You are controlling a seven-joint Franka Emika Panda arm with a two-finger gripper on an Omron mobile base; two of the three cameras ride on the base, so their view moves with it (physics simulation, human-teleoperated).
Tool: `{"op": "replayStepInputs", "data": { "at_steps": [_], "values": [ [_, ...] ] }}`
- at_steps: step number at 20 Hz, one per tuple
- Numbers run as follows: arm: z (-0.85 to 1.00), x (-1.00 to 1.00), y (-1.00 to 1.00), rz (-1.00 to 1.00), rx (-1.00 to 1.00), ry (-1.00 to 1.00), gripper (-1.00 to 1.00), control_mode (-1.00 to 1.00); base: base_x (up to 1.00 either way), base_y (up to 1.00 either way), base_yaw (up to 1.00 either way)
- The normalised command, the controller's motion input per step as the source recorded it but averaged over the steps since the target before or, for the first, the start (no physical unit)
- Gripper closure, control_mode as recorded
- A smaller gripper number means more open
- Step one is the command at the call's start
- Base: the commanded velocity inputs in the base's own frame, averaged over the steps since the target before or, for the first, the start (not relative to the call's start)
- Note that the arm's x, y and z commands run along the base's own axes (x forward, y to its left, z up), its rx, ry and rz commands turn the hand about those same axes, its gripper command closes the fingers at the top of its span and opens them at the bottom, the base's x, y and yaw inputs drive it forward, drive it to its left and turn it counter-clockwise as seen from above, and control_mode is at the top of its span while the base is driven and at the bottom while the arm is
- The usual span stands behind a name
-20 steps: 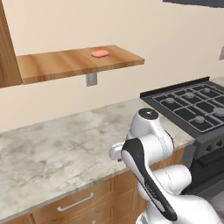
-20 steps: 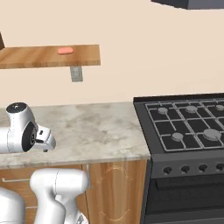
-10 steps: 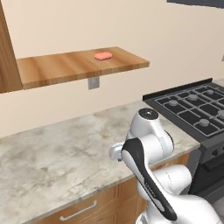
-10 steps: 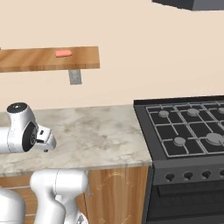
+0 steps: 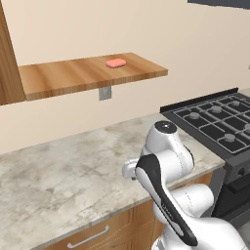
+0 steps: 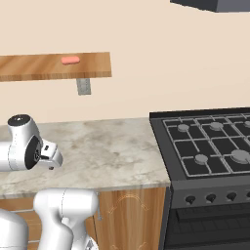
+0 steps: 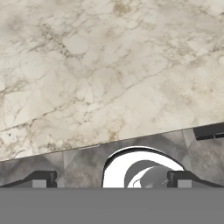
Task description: Locate and retrieve the bar soap and bar soap from the cabinet. Place them next to the sink.
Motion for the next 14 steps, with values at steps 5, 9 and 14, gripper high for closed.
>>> {"op": "replayStepInputs", "data": {
  "at_steps": [5, 9, 14],
  "values": [
    [0.12, -0.06, 0.0, -0.01, -0.01, -0.06, -1.0, -1.0, 0.04, 0.01, 0.0],
    [0.57, -0.38, 0.01, 0.0, -0.09, -0.29, -1.0, -1.0, 0.0, 0.0, 0.0],
    [0.75, -0.11, -0.03, 0.0, -0.04, -0.16, -1.0, -1.0, 0.0, 0.0, 0.0]
  ]
}}
